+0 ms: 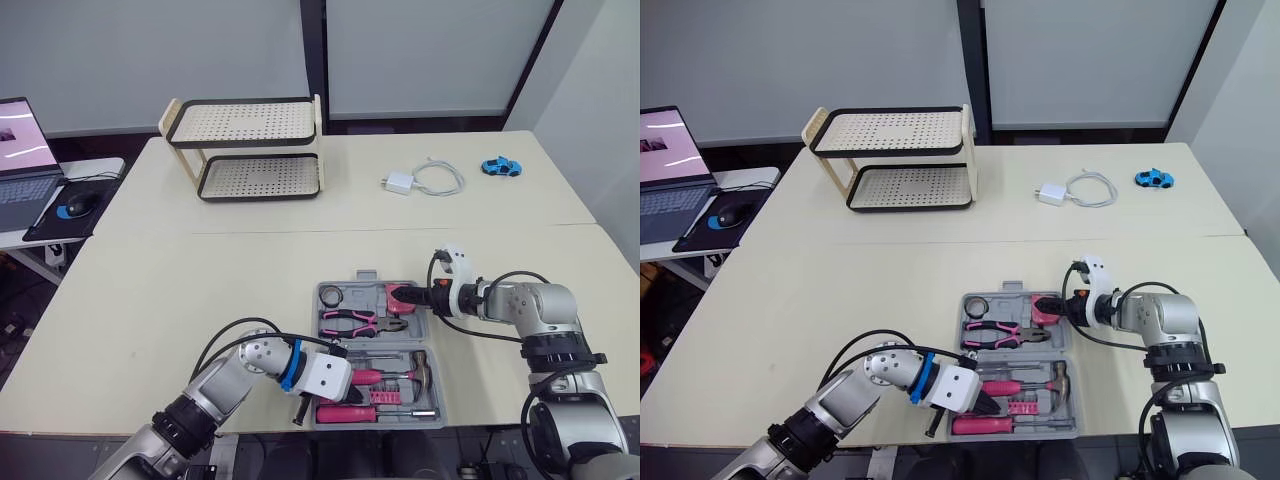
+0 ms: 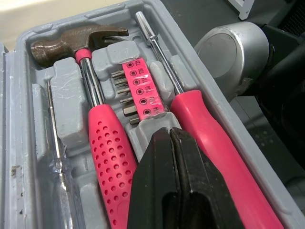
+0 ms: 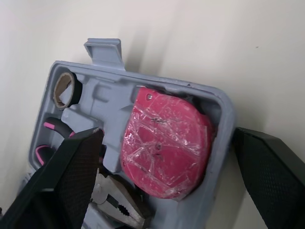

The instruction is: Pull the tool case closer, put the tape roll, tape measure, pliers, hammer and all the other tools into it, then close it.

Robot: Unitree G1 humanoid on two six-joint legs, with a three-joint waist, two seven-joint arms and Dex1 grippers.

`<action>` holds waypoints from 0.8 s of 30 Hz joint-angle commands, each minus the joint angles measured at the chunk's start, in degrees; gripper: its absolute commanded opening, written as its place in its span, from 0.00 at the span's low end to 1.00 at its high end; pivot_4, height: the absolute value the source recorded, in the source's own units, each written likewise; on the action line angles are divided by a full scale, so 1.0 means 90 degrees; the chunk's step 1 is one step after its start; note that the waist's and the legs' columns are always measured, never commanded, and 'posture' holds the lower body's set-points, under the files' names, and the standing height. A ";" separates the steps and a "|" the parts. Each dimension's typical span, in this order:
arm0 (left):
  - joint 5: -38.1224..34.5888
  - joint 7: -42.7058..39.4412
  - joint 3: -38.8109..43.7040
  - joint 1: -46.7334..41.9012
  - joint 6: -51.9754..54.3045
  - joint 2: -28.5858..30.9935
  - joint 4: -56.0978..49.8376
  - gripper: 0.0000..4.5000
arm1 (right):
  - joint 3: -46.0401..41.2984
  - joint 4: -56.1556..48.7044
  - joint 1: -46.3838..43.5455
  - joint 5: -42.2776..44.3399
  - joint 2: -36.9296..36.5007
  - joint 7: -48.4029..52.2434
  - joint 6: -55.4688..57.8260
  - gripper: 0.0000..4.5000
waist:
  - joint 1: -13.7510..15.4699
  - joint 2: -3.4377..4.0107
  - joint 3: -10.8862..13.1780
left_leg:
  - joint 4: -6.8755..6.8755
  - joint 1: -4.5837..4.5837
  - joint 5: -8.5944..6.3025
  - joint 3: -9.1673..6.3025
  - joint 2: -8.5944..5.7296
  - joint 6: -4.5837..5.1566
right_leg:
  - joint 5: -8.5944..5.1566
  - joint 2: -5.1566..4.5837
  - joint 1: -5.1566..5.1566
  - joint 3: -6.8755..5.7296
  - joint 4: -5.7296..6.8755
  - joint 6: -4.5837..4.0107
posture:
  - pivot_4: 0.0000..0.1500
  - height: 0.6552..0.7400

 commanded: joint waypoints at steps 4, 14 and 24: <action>0.0377 -0.0053 -0.0186 0.0161 0.0050 0.0222 0.0419 0.00 | 0.0083 0.0227 -0.0117 0.0231 0.0206 0.0610 -0.0468 1.00 | -0.0070 0.0001 -0.0001 | -0.0007 0.0012 0.0000 0.0000 0.0001 0.0001 | 0.0000 0.0001 0.0007 0.0001 0.0000 0.0000 | 1.00 1.00; 0.0399 -0.0109 -0.0209 0.0061 -0.0065 0.0206 0.0663 0.00 | 0.0245 0.0087 0.0057 0.0253 0.0234 0.1490 -0.1381 1.00 | -0.0090 0.0001 -0.0001 | -0.0009 0.0016 -0.0001 0.0000 0.0007 0.0001 | 0.0000 0.0003 0.0007 0.0003 0.0001 0.0000 | 1.00 1.00; 0.0431 -0.0151 -0.0218 -0.0032 -0.0224 0.0162 0.0938 0.00 | 0.0405 -0.0130 0.0136 0.0196 0.0123 0.1894 -0.1944 1.00 | -0.0091 0.0002 -0.0002 | -0.0009 0.0019 -0.0001 0.0000 0.0007 0.0001 | 0.0000 0.0003 0.0008 0.0004 0.0001 0.0000 | 1.00 1.00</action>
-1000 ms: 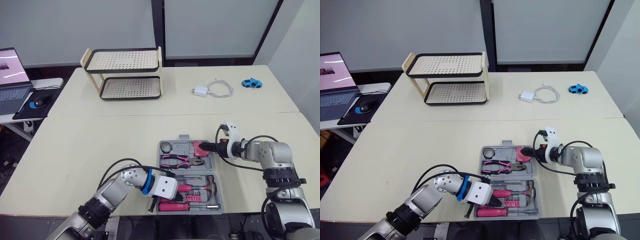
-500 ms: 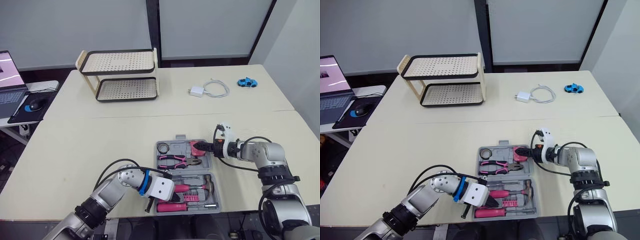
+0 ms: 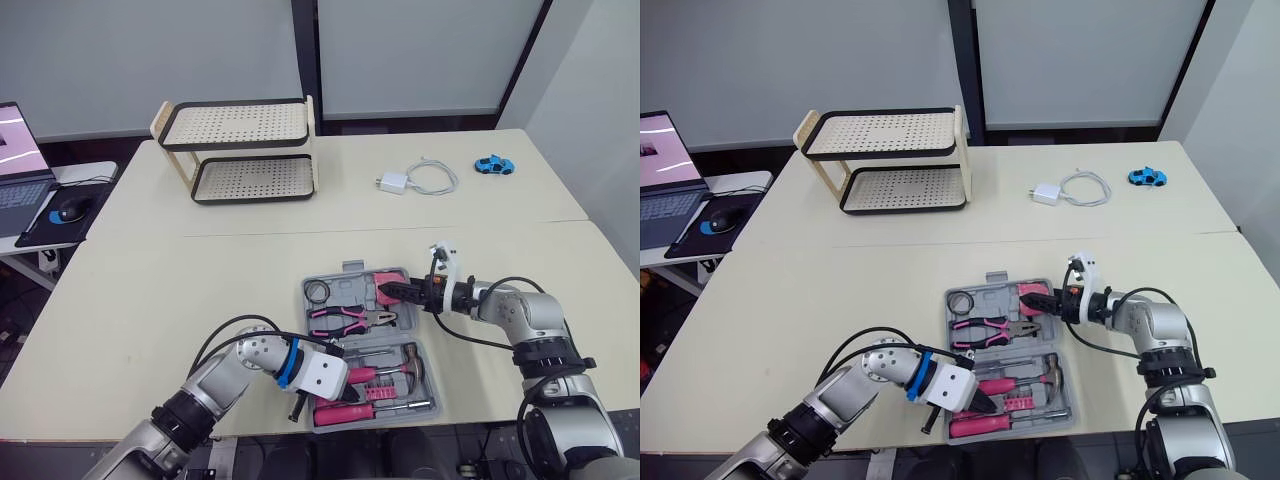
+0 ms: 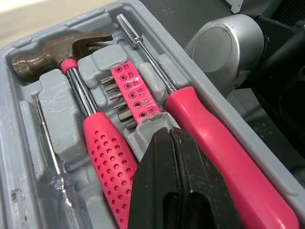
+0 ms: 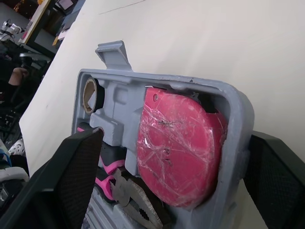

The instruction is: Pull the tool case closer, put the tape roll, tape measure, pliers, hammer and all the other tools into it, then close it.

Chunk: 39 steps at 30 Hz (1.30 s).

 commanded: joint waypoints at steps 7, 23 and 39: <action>0.0438 0.0019 -0.0198 0.0130 0.0147 0.0096 0.0677 0.00 | 0.0219 -0.0769 0.0022 0.0056 -0.0116 0.0453 -0.0611 1.00 | 0.0011 0.0002 -0.0001 | 0.0001 0.0001 0.0000 -0.0002 0.0001 0.0000 | 0.0000 -0.0001 0.0002 0.0000 0.0000 0.0000 | 1.00 1.00; -0.1103 -0.0374 0.0836 0.0344 0.1495 0.0595 -0.0580 0.00 | 0.0670 -0.2913 0.0984 -0.0068 -0.1280 0.0902 -0.1157 1.00 | 0.0042 0.0000 0.0003 | 0.0001 -0.0004 -0.0001 -0.0004 0.0000 0.0001 | -0.0001 -0.0001 -0.0001 -0.0003 -0.0002 0.0001 | 1.00 1.00; -0.1853 -0.0737 0.2136 0.1223 0.2087 0.1969 -0.0943 0.00 | 0.0360 -0.5232 0.2521 -0.0140 -0.2900 0.1196 -0.2026 1.00 | 0.0185 -0.0008 0.0022 | 0.0007 -0.0057 -0.0001 -0.0008 -0.0007 0.0001 | -0.0001 -0.0012 -0.0036 -0.0012 -0.0011 0.0001 | 1.00 1.00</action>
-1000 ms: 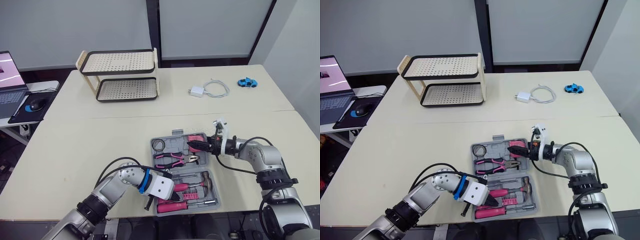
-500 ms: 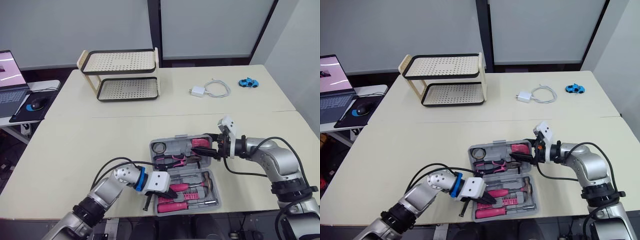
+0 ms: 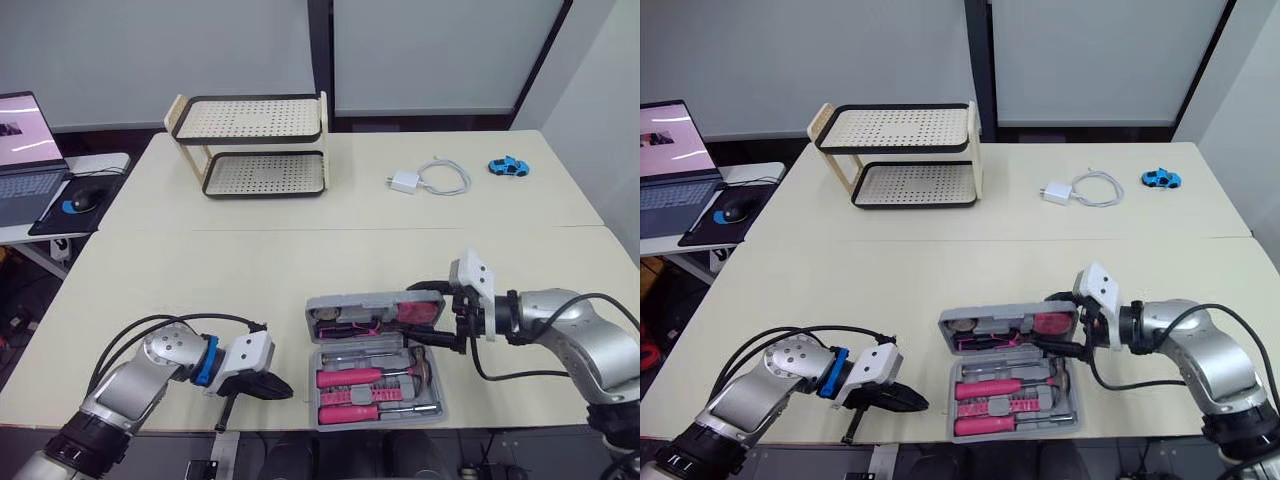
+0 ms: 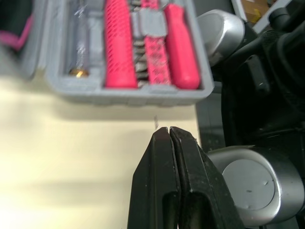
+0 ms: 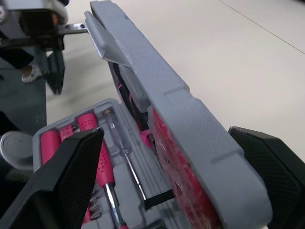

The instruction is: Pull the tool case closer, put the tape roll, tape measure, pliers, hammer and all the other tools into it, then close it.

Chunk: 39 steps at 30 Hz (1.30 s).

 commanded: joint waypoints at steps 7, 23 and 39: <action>0.0058 0.0236 0.0408 -0.0053 -0.0142 0.0038 0.0394 0.00 | -0.1436 -0.1881 0.1933 -0.0028 -0.1759 0.0837 -0.0575 1.00 | 0.0019 -0.0005 0.0006 | 0.0001 -0.0003 0.0000 0.0000 0.0001 0.0001 | 0.0000 0.0000 0.0006 -0.0005 -0.0007 0.0000 | 1.00 1.00; 0.0573 0.1347 0.0237 0.0134 -0.0005 -0.0526 -0.0217 0.00 | -0.1329 -0.1098 0.3098 -0.2571 -0.2131 0.0140 -0.1463 0.64 | 0.0012 -0.0026 0.0008 | 0.0004 0.0011 0.0000 0.0012 0.0005 -0.0001 | 0.0000 0.0001 0.0019 0.0001 -0.0002 0.0001 | 1.00 1.00; 0.1417 0.1839 -0.0481 -0.0345 -0.0305 -0.1329 0.0091 0.00 | 0.1151 -0.0625 0.1522 -0.3485 -0.1279 -0.0089 -0.1589 0.00 | 0.0030 -0.0028 0.0010 | 0.0010 0.0005 0.0002 0.0005 -0.0002 -0.0003 | 0.0000 -0.0002 0.0019 -0.0001 -0.0005 0.0001 | 1.00 1.00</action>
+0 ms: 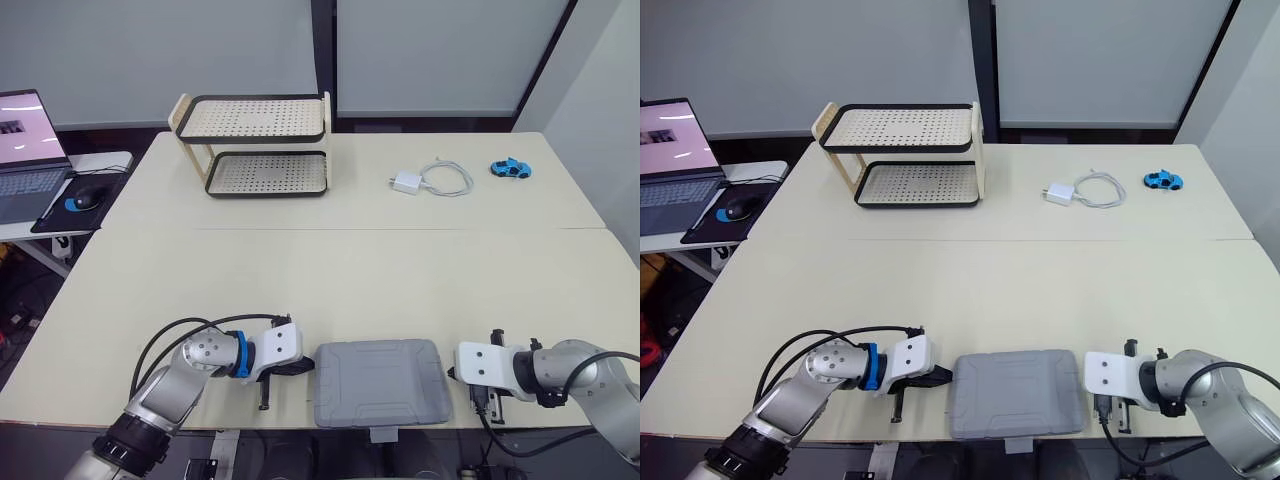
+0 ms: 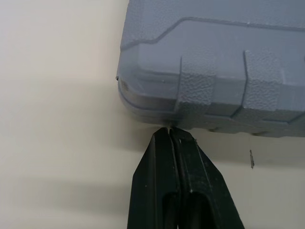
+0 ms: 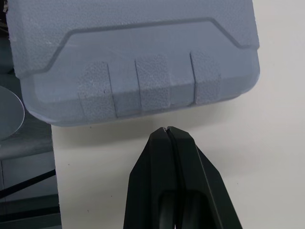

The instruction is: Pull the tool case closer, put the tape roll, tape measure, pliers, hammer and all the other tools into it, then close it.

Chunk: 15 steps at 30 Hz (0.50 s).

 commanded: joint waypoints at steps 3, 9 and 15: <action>0.0084 0.0039 -0.0110 -0.0187 -0.0270 -0.0221 0.0044 0.00 | 0.0088 -0.0120 -0.0121 -0.0001 0.0124 -0.0003 -0.0182 0.00 | 0.0001 0.0000 0.0000 | 0.0002 -0.0001 0.0000 -0.0001 0.0000 -0.0001 | 0.0000 -0.0001 -0.0001 -0.0001 0.0000 0.0000 | 1.00 1.00; 0.0160 0.0039 -0.0163 -0.0270 -0.0242 -0.0427 0.0056 0.00 | 0.0110 -0.0112 -0.0136 0.0001 0.0163 0.0034 -0.0136 0.00 | 0.0000 0.0000 0.0000 | 0.0002 -0.0001 0.0000 -0.0002 0.0000 0.0000 | 0.0000 0.0000 -0.0001 -0.0002 0.0002 0.0000 | 1.00 1.00; 0.0209 0.0032 -0.0213 -0.0286 -0.0215 -0.0545 0.0036 0.00 | 0.0138 -0.0279 -0.0106 0.0089 0.0143 0.0173 0.0033 0.00 | 0.0000 0.0000 0.0000 | 0.0002 -0.0001 0.0000 -0.0002 0.0000 -0.0001 | 0.0000 -0.0001 -0.0001 -0.0001 0.0002 0.0000 | 1.00 1.00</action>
